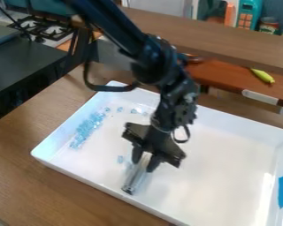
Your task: Sweep into pile
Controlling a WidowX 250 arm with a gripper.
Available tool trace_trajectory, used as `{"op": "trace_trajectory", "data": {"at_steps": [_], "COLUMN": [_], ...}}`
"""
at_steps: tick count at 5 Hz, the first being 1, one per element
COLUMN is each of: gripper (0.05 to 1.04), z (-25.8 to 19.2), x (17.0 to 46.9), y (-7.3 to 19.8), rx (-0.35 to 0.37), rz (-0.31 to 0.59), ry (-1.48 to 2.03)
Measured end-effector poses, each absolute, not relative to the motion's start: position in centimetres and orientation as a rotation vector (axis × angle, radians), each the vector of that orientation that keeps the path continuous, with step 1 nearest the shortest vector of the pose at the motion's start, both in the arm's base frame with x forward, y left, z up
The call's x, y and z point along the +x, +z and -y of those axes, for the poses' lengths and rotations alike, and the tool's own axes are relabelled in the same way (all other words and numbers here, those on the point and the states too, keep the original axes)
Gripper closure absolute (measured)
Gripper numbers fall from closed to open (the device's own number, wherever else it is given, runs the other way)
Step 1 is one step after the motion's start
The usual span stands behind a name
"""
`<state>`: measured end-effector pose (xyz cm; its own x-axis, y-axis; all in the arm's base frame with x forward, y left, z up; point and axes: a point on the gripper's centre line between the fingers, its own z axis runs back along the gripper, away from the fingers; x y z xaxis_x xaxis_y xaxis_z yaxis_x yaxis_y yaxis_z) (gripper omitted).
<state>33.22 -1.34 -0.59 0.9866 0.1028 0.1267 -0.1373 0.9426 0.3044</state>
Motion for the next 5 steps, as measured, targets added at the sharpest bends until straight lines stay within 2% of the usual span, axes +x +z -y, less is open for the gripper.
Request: {"op": "trace_trajectory", "data": {"at_steps": [1, 3, 4, 5], "gripper": [0.743, 0.743, 0.743, 0.743], "z": [-1.4, -6.4, -8.4, -8.3], "x": [33.0, 32.3, 31.9, 31.4], "y": [-0.6, -0.4, 0.3, 1.8], "rx": [0.366, 0.537, 0.629, 0.647], "rz": [0.116, 0.133, 0.106, 0.083], "ry": [0.102, 0.062, 0.055, 0.069]}}
